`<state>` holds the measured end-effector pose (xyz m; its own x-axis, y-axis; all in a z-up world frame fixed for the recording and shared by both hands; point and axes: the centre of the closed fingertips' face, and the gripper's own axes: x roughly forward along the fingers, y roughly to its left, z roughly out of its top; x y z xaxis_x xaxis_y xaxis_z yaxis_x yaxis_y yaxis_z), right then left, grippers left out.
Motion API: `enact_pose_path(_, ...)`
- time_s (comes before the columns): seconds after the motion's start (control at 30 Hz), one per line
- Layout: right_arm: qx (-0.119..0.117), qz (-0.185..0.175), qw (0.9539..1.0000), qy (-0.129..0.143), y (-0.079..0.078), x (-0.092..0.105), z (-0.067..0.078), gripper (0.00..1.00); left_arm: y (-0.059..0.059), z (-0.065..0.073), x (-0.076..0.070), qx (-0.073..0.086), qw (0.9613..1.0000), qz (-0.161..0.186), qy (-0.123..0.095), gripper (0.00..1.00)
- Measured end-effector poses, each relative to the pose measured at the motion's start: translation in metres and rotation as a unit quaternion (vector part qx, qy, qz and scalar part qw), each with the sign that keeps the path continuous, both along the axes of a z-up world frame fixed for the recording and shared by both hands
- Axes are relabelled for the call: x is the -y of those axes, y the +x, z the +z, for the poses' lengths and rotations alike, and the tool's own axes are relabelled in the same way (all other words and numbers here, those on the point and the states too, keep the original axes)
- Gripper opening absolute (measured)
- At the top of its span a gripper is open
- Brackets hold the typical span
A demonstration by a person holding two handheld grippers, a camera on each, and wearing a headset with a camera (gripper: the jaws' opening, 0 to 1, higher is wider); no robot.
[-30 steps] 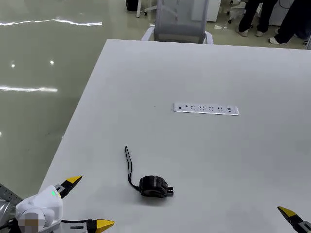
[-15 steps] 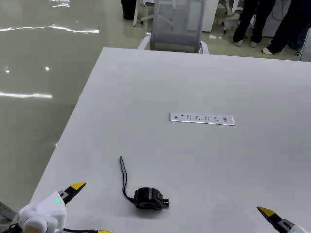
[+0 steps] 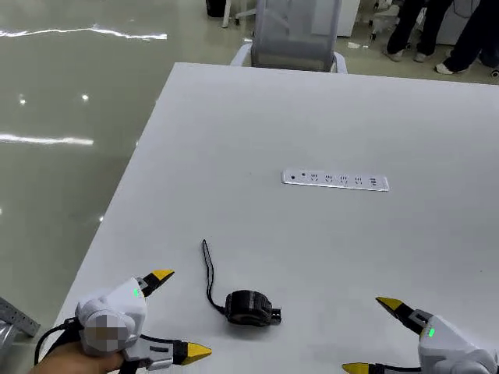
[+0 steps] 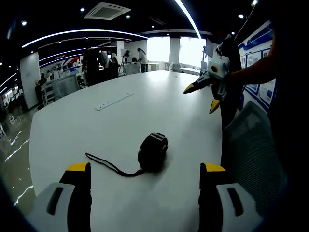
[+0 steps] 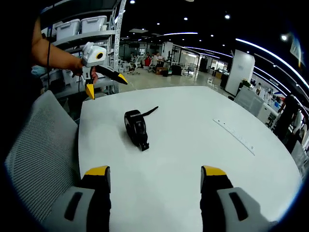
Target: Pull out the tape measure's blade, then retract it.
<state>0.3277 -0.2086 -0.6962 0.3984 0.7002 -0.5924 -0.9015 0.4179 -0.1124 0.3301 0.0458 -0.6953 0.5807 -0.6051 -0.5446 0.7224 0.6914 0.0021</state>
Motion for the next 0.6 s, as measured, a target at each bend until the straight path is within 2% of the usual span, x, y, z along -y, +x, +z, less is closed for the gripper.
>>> enact_pose_path(0.3, -0.010, 0.043, 0.9989, -0.016, 0.002, -0.030, -0.013, 0.73, 0.008, -0.007, 0.015, -0.008, 0.9998, -0.017, 0.003, 0.90)
enact_pose_path(0.6, -0.024, 0.074, 0.9964, -0.033, 0.003, -0.050, -0.030, 0.69, 0.010, -0.024, 0.023, -0.020, 0.9990, -0.037, 0.017, 0.85)
